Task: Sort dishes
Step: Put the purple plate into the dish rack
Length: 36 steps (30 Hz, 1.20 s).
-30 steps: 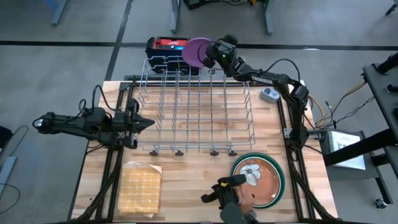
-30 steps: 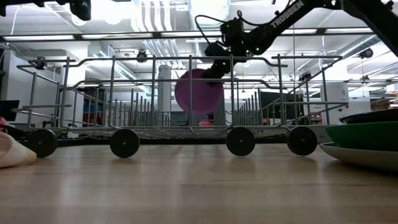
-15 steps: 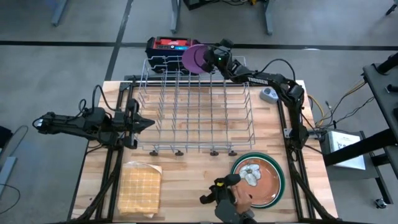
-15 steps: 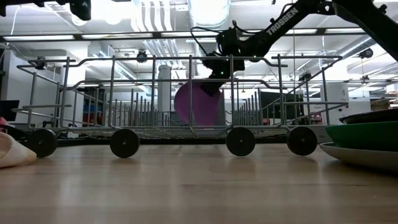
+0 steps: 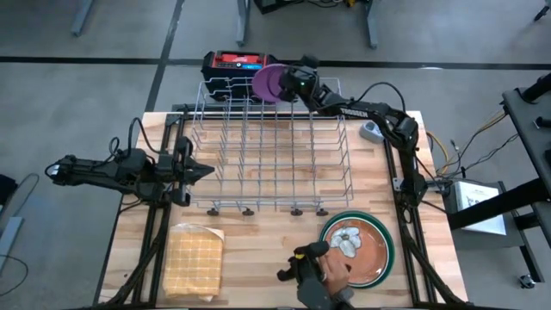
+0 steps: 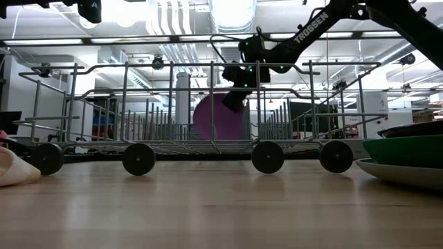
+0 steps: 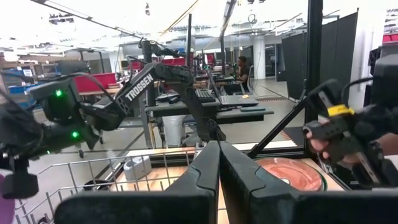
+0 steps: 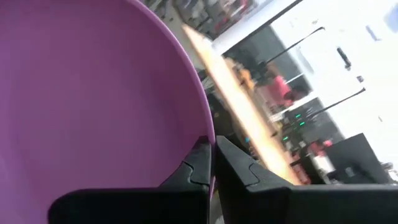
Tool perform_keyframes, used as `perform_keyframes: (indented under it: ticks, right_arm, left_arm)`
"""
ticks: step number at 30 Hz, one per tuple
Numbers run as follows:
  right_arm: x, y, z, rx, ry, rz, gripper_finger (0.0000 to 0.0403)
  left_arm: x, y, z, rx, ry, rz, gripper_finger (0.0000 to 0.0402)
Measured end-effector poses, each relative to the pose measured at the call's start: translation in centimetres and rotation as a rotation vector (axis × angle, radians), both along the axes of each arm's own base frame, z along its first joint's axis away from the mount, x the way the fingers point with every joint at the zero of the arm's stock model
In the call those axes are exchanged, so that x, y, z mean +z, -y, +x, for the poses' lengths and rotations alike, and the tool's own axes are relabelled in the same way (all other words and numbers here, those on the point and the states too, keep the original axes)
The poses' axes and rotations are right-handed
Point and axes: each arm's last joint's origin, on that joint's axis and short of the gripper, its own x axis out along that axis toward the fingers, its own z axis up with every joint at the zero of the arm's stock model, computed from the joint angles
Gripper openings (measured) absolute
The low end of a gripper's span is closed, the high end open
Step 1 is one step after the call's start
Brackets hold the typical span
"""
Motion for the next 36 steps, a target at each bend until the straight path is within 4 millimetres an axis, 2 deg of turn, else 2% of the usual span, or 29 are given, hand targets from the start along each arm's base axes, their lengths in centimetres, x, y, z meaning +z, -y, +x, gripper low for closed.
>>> perform_keyframes:
  ticks: [5, 12, 24, 36]
  right_arm:
    - [1.7, -0.2, -0.2, 0.002, 0.055, -0.048, 0.0]
    - [1.3, -1.1, 0.5, 0.029, 0.172, 0.09, 0.0]
    - [1.0, -3.9, 2.4, 0.106, 0.026, 0.058, 0.0]
    - [0.5, -4.6, 2.6, 0.117, -0.03, 0.082, 0.0]
  left_arm:
    - [0.0, 0.0, 0.0, 0.0, 0.0, 0.001, 0.0]
    - [0.0, 0.0, 0.0, 0.002, -0.001, 0.016, 0.0]
    - [0.0, 0.0, 0.0, 0.002, -0.001, 0.017, 0.0]
    - [0.0, 0.0, 0.0, 0.002, -0.001, 0.017, 0.0]
